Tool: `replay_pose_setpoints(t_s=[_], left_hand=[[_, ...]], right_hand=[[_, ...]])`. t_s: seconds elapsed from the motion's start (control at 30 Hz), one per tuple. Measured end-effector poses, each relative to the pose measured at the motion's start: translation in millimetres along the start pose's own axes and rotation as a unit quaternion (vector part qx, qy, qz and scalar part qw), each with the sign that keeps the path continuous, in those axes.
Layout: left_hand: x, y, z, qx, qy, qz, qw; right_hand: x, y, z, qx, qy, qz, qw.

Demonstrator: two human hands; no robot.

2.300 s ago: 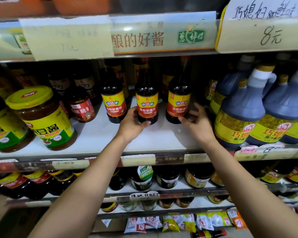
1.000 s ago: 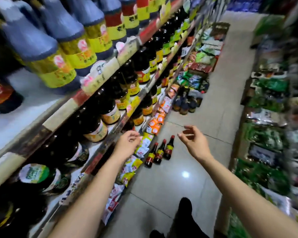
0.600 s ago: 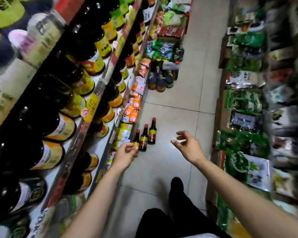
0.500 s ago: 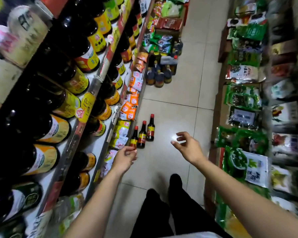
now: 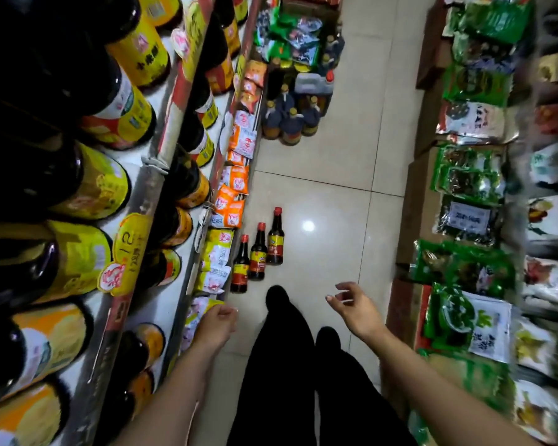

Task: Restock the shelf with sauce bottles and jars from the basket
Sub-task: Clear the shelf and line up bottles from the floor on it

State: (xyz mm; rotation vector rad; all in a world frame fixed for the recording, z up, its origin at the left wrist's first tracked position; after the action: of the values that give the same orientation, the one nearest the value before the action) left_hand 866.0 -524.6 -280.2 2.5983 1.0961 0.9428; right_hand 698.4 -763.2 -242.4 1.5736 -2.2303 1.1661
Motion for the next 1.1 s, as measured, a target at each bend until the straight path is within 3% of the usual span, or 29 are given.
replay_pose_setpoints(t_s=[0.2, 0.63, 0.8, 1.1], left_hand=[[-35, 9, 95, -0.001, 0.004, 0.051, 0.999], [-184, 19, 225, -0.097, -0.031, 0.139, 0.985], [-220, 8, 302, -0.188, 0.02, 0.214, 0.958], [-254, -21, 418, -0.171, 0.064, 0.168, 0.969]], right_hand=[[-40, -8, 87, -0.034, 0.012, 0.013, 0.999], [-154, 56, 253, -0.096, -0.08, 0.008, 0.992], [-225, 87, 328, -0.095, -0.064, 0.0, 0.993], [-319, 107, 417, -0.046, -0.053, 0.013, 0.997]])
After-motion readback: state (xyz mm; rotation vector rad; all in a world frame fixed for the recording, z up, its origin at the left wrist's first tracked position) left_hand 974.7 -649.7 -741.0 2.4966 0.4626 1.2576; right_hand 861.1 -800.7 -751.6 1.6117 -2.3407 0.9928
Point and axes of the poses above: each hand's wrist, its own z-axis towards the middle knuckle, its own x-axis out of the back of the hand, y = z × x, the point moved 5 cm from there along z, towards the middle knuckle, and after that the axes turned 14 degrees about y, right-handed, at the moved point
